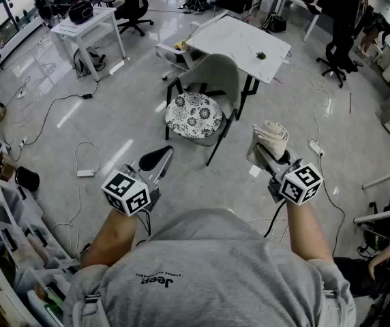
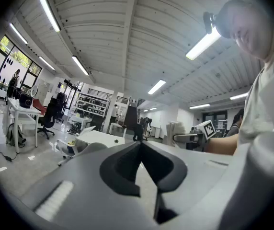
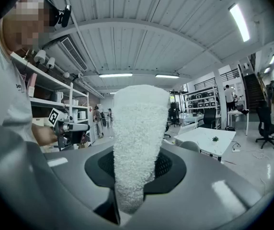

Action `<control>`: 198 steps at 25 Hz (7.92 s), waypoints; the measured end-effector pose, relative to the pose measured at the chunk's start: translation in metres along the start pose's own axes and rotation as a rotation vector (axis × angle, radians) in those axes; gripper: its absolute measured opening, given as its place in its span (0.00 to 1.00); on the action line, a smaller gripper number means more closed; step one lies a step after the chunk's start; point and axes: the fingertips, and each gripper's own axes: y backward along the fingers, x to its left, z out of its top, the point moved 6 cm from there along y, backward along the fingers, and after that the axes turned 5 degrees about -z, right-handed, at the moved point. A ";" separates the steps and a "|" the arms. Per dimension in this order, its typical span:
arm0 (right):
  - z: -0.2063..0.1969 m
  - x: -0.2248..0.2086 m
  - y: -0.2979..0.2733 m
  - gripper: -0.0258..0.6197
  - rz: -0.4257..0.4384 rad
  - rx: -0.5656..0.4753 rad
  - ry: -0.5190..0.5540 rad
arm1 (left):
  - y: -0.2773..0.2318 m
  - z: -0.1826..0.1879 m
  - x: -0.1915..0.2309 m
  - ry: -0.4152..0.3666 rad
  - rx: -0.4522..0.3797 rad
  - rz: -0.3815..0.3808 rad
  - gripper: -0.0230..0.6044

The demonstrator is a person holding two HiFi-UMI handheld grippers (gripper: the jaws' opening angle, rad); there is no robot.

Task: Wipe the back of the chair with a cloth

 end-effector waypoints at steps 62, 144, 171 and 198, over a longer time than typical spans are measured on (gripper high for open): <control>0.064 -0.072 -0.431 0.19 -0.046 0.038 -0.012 | -0.090 0.086 0.426 -0.011 0.039 -0.043 0.13; -0.254 -0.439 -0.693 0.19 -0.348 0.702 -0.483 | -0.338 -0.095 0.647 0.267 0.399 -0.162 0.13; -0.320 -0.477 -0.734 0.19 -0.468 0.708 -0.779 | -0.339 -0.104 0.655 0.259 0.471 -0.129 0.13; -0.293 -0.452 -0.682 0.19 -0.322 0.753 -0.478 | -0.358 -0.113 0.635 0.294 0.464 -0.172 0.13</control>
